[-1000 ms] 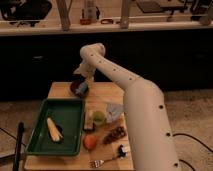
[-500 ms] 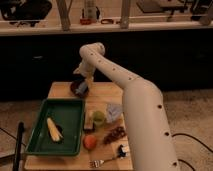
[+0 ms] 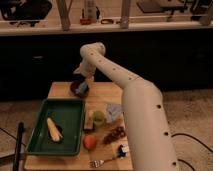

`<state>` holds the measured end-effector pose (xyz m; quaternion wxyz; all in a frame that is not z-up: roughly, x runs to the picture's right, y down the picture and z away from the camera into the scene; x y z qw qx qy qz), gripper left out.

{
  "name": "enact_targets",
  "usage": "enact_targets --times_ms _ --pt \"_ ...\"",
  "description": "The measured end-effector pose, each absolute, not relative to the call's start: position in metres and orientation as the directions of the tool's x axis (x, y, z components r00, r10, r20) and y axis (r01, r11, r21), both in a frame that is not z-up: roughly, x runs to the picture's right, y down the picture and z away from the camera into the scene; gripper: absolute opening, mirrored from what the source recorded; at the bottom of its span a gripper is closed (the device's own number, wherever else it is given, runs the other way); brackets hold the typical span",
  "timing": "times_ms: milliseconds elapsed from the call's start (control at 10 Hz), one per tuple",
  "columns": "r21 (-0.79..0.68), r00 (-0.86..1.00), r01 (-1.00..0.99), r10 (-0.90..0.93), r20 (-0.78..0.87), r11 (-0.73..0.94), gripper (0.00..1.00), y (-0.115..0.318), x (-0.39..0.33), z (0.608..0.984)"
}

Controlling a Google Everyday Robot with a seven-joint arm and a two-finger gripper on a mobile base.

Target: Place sponge in purple bowl

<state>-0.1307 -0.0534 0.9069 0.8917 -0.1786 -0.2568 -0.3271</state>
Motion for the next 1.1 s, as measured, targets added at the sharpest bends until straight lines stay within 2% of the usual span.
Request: enact_targets --times_ms 1100 --pt "-0.144 0.653 0.672 -0.489 0.579 0.726 0.80 -0.0566 -0.1258 0.9101"
